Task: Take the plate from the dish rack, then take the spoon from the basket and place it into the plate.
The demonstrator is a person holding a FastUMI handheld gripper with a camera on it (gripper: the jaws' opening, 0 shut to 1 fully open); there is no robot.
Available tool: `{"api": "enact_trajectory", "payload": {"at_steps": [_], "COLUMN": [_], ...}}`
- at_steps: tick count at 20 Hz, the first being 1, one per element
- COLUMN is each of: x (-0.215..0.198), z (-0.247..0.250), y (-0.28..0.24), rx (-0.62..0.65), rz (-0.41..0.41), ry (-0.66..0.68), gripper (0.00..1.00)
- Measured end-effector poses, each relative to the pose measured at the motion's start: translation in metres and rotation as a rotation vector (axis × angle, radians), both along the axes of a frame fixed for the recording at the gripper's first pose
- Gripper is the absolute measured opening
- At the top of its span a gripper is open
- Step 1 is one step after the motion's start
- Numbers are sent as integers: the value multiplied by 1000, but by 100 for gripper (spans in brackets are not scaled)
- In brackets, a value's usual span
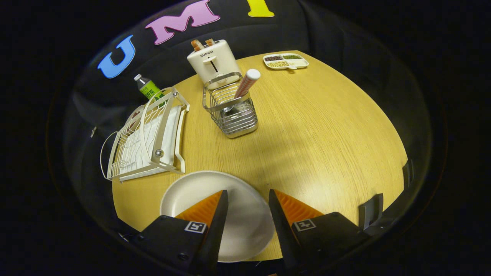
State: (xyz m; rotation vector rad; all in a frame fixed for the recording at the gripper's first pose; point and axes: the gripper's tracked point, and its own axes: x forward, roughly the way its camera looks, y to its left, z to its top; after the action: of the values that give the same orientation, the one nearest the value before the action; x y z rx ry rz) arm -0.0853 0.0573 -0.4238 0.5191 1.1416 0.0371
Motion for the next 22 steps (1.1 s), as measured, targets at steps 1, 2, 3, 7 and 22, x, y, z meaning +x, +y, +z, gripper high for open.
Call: {"api": "enact_trajectory", "payload": {"at_steps": [1,2,3,7,22], "x": [2,5,10,35,132], "z": [6,15,24,69,54], "y": [-2,-5,-9,-31,-51], "rx": [6,6,-1,-94,-300], "rz": [4,13,33,159,510], "ry": [-19,-50,-91,-279,-400], "gripper": [67,67,67,67,62]}}
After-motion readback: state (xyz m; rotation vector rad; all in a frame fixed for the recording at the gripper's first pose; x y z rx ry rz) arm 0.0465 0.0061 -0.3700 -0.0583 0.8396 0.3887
